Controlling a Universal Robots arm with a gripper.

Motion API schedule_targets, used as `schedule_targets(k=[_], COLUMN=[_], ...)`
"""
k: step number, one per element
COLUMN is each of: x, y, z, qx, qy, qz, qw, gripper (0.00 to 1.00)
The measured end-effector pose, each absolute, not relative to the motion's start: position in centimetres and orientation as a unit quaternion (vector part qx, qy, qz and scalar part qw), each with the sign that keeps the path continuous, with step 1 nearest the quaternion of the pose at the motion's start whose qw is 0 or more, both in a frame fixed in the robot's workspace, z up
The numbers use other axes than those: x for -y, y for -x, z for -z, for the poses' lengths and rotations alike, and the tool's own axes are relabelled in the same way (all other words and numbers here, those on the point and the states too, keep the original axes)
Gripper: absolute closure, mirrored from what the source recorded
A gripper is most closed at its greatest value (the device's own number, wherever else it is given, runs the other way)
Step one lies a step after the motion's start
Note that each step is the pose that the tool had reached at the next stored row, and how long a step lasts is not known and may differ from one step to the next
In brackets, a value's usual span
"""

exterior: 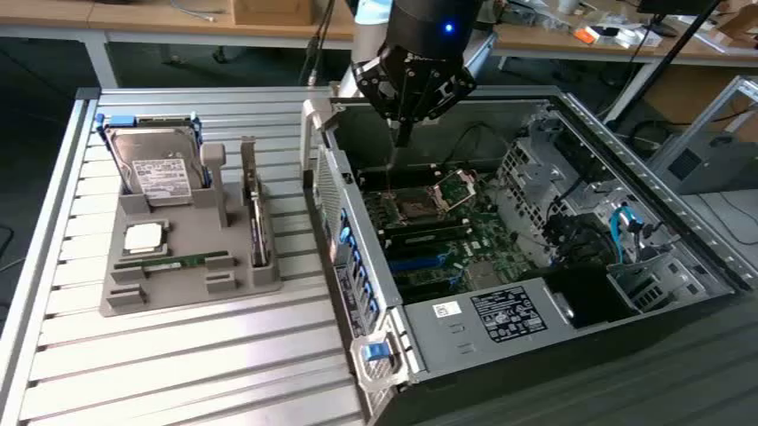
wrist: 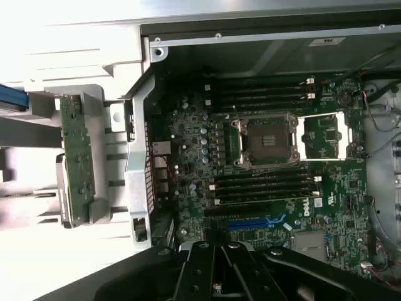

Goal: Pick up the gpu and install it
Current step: 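Reach for the gpu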

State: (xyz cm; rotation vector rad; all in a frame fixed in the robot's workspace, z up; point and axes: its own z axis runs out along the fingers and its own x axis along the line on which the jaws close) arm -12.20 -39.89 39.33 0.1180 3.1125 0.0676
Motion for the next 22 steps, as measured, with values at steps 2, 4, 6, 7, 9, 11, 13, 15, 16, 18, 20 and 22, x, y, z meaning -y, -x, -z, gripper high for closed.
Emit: schedule_targets(k=[2, 4, 6, 7, 9, 11, 13, 15, 16, 18, 20, 22], x=[39.89, 39.89, 39.89, 39.89, 39.89, 39.89, 39.89, 39.89, 39.89, 39.89, 39.89, 39.89], y=[12.23, 12.26, 12.29, 12.31, 12.34, 12.4, 12.44, 12.48, 12.5, 12.55, 12.59, 12.62], z=[-39.33, -39.33, -39.33, -39.33, -39.33, -39.33, -39.33, -39.33, -39.33, -39.33, -39.33, -39.33], qx=[-0.999, -0.999, -0.999, -0.999, -0.999, -0.999, -0.999, -0.999, -0.999, -0.999, -0.999, -0.999], qy=[-0.038, -0.038, -0.038, -0.038, -0.038, -0.038, -0.038, -0.038, -0.038, -0.038, -0.038, -0.038], qz=[-0.022, -0.022, -0.022, -0.022, -0.022, -0.022, -0.022, -0.022, -0.022, -0.022, -0.022, -0.022], qw=[0.013, 0.013, 0.013, 0.013, 0.013, 0.013, 0.013, 0.013, 0.013, 0.013, 0.013, 0.013], gripper=[0.89, 0.89, 0.89, 0.89, 0.89, 0.89, 0.89, 0.89, 0.89, 0.89, 0.89, 0.89])
